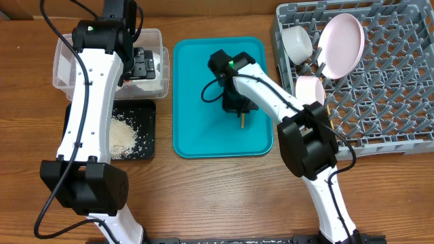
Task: Sort waste into correct bins and load items into the dishwasher
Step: 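Carry the chopstick to the dish rack and insert it upright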
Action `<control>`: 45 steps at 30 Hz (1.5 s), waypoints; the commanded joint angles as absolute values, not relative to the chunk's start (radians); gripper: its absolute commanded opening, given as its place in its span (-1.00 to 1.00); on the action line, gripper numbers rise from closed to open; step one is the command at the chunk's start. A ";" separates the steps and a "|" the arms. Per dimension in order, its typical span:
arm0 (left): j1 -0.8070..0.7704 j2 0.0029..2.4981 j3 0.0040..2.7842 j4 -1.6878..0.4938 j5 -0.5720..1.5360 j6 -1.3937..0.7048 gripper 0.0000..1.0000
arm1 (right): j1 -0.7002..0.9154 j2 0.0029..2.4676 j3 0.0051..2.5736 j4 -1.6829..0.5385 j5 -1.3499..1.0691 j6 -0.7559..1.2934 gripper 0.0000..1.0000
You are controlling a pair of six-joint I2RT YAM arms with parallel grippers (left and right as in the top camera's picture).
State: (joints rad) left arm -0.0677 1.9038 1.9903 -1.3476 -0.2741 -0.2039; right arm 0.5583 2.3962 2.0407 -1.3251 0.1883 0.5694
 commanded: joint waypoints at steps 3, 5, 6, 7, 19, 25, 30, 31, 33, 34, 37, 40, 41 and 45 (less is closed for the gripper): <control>-0.066 1.877 2.011 -1.349 -0.288 -0.210 1.00 | 0.535 2.230 2.169 -1.396 0.234 0.331 -0.92; -0.066 1.877 2.011 -1.349 -0.288 -0.210 1.00 | 0.532 2.147 2.176 -1.408 0.252 0.276 -0.92; -0.066 1.877 2.011 -1.349 -0.288 -0.210 1.00 | 0.530 2.106 2.176 -1.410 0.254 0.246 -0.92; -0.066 1.877 2.011 -1.349 -0.288 -0.210 1.00 | 0.526 2.055 2.176 -1.414 0.254 0.207 -0.92; -0.066 1.877 2.011 -1.349 -0.288 -0.210 1.00 | 0.330 1.720 2.159 -1.550 0.266 -0.039 -0.92; -0.066 1.877 2.011 -1.349 -0.288 -0.210 1.00 | 0.176 1.712 2.084 -1.565 0.097 -0.160 -0.92; -0.066 1.877 2.011 -1.349 -0.288 -0.210 1.00 | 0.056 1.712 1.946 -1.554 0.056 -0.214 -0.92; -0.066 1.877 2.011 -1.349 -0.288 -0.210 1.00 | 0.034 1.712 1.921 -1.546 0.052 -0.214 -0.92; -0.066 1.877 2.011 -1.349 -0.288 -0.210 1.00 | -0.011 1.712 1.861 -1.522 0.051 -0.214 -0.92; -0.066 1.877 2.011 -1.349 -0.288 -0.210 1.00 | -0.028 1.712 1.834 -1.510 0.045 -0.221 -0.92; -0.066 1.877 2.011 -1.349 -0.288 -0.210 1.00 | -0.061 1.712 1.740 -1.469 0.043 -0.286 -0.92; -0.066 1.877 2.011 -1.349 -0.288 -0.210 1.00 | -0.080 1.712 1.649 -1.413 0.075 -0.300 -0.92; -0.066 1.877 2.011 -1.349 -0.288 -0.210 1.00 | -0.083 1.712 1.627 -1.403 0.089 -0.299 -0.92; -0.066 1.877 2.011 -1.349 -0.288 -0.210 1.00 | -0.086 1.712 1.558 -1.357 0.108 -0.299 -0.92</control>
State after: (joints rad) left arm -0.0677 1.9038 1.9903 -1.3476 -0.2741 -0.2039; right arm -0.0788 1.7134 1.5864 -1.3739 0.0856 -0.2794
